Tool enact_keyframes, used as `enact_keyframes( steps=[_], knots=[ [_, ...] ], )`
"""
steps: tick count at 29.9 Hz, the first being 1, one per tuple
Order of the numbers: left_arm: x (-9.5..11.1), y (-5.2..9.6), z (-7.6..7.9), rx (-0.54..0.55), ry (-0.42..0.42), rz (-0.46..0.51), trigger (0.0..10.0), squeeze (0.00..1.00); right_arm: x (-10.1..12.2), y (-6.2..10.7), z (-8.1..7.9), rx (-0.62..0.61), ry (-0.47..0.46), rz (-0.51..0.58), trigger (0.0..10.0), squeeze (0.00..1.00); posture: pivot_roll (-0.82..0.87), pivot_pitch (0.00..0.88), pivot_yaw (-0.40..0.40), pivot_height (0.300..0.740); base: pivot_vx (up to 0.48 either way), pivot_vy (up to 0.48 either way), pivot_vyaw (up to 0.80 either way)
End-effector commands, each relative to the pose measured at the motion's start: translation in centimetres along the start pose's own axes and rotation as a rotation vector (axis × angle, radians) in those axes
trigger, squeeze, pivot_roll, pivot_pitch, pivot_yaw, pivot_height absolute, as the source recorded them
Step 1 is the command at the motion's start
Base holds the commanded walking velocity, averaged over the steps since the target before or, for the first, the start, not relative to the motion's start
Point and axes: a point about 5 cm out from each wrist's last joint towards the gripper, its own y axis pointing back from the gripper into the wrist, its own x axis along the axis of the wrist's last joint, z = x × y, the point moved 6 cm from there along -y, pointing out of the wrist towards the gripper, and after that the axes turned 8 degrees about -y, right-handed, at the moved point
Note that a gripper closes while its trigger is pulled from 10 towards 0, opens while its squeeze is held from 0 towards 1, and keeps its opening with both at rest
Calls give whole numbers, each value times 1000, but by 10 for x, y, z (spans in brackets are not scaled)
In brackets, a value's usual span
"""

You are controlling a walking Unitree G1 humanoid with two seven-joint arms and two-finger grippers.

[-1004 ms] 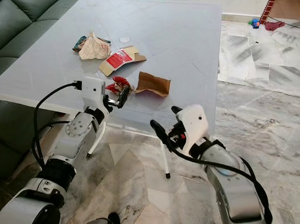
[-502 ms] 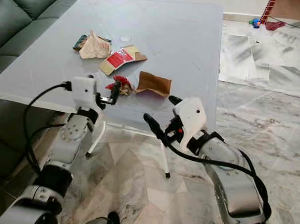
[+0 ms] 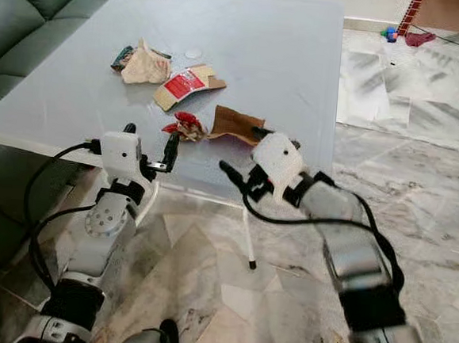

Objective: Picking trash to rubbish bin

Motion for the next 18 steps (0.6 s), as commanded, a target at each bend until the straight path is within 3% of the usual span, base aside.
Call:
enact_keyframes(
  steps=[1,2,3,4,6,7,8,9,13,18],
  knots=[
    [-1,5,1,2,-7,-10,10000,0,-8,-5,0,20,30,-26,10000,1000,-63,220,31,740,0,0,0],
    [-1,5,1,2,-7,-10,10000,0,-8,-5,0,20,30,-26,10000,1000,-63,220,31,740,0,0,0],
    [-1,6,3,0,-4,-11,10000,0,-12,-8,1,21,38,-44,10000,902,-57,226,29,740,0,0,0],
    [1,8,5,-5,1,-10,10000,0,-16,-12,1,26,41,-56,10000,514,-46,237,26,740,0,0,0],
    [2,9,6,-5,4,-10,10000,0,-17,-14,1,32,37,-59,10000,514,-46,237,26,740,0,0,0],
    [3,10,7,-6,7,-8,10000,0,-18,-15,0,34,36,-60,10000,302,-37,245,24,740,0,0,0],
    [3,10,7,-6,7,-8,10000,0,-18,-15,0,34,36,-60,10000,302,-37,245,24,740,0,0,0],
    [5,12,8,-7,11,-9,10000,0,-21,-19,-2,37,34,-65,10000,0,-33,249,23,740,0,0,0],
    [8,20,13,-16,25,-20,10000,0,-25,-34,-9,40,40,-66,10000,0,-15,262,20,740,0,0,0],
    [7,32,34,-114,95,-52,10000,0,-23,-50,-3,-50,59,-56,10000,0,-1,272,14,740,0,0,0]
  ],
)
